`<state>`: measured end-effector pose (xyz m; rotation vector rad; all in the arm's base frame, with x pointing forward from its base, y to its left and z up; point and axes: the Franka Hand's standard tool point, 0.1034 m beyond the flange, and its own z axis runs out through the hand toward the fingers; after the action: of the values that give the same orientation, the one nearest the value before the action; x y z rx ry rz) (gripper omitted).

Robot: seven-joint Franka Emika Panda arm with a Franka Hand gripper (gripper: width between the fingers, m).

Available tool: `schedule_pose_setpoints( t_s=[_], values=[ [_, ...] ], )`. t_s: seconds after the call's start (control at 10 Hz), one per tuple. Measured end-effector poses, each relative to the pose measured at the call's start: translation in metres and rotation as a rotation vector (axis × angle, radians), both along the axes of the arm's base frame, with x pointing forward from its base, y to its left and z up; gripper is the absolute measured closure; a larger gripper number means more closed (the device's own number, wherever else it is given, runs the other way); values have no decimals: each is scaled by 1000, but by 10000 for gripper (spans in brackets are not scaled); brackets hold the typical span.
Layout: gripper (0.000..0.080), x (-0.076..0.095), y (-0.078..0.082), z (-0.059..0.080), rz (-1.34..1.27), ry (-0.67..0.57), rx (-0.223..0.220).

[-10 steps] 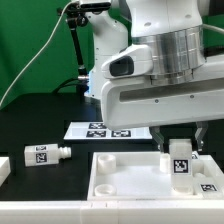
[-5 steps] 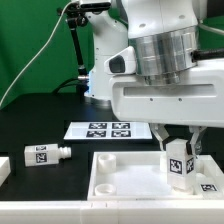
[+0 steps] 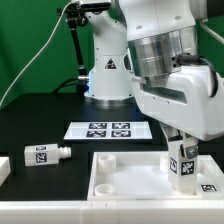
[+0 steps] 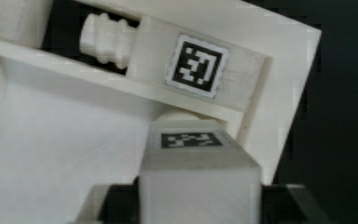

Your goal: Assemble one leg

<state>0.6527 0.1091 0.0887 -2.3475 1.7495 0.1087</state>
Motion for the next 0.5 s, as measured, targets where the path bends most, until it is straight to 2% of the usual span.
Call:
schedule_pose_setpoints(
  t_s=[0.1,0.2,0.3,0.4,0.5],
  values=[
    [517,0,0,0,-18,4,3],
    [430,0,1,0,-14,4,3],
    [296,0,1,-1,35,-6,0],
    [296,-3,4,-1,87,16,-21],
    [182,-2,9,0,137,4,-26]
  ],
)
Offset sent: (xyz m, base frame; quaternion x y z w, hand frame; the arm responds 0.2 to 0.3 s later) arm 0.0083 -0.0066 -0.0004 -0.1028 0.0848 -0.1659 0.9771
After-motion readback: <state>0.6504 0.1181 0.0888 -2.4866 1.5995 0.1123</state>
